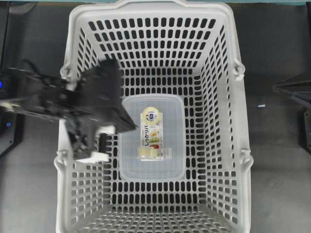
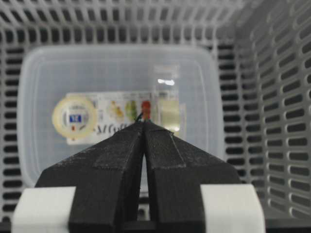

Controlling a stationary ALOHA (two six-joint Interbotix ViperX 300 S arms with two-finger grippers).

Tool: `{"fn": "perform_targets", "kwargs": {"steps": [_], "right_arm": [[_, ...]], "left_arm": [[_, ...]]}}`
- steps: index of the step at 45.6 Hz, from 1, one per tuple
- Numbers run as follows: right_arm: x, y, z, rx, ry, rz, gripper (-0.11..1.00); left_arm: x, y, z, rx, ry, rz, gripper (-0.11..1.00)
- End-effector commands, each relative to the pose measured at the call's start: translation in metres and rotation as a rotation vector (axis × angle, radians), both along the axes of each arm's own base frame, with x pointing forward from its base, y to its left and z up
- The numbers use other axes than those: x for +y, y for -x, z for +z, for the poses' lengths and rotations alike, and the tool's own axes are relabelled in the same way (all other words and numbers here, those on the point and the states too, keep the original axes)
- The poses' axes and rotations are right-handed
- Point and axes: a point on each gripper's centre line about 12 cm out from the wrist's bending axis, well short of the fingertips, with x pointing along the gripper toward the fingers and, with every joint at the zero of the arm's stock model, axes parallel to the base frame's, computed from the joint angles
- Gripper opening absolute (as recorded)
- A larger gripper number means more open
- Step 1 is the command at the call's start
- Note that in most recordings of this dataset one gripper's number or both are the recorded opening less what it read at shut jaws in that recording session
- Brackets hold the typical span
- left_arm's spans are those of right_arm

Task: Pick up the tape dispenser from the shopping basket with the left arm.
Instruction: 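Move the left gripper down into the basket toward the tape dispenser, then close the left gripper around the clear tape dispenser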

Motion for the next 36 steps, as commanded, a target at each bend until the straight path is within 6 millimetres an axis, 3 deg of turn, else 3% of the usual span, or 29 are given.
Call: {"fn": "perform_targets", "kwargs": {"steps": [1, 9, 12, 15, 21, 24, 36], "right_arm": [[0.000, 0.001, 0.010, -0.006, -0.006, -0.003, 0.06], [0.000, 0.006, 0.008, 0.040, -0.008, -0.002, 0.49], [0.000, 0.007, 0.007, 0.047, -0.006, -0.002, 0.66], [0.000, 0.007, 0.008, 0.049, -0.009, -0.002, 0.76], [0.000, 0.009, 0.007, 0.046, -0.008, -0.002, 0.78], [0.000, 0.009, 0.008, 0.044, -0.008, -0.003, 0.78], [0.000, 0.009, 0.005, 0.050, -0.008, -0.003, 0.77]], "left_arm": [[-0.002, -0.015, 0.008, 0.032, -0.004, 0.005, 0.00], [-0.003, -0.028, -0.007, 0.101, -0.007, 0.012, 0.05], [-0.005, -0.032, -0.016, 0.125, -0.004, 0.016, 0.18], [-0.009, -0.035, -0.024, 0.149, 0.000, 0.015, 0.37], [-0.019, -0.042, -0.040, 0.188, 0.012, 0.020, 0.76], [-0.022, -0.045, -0.049, 0.207, 0.017, 0.021, 0.87], [-0.028, -0.056, -0.094, 0.304, -0.001, 0.016, 0.87]]}}
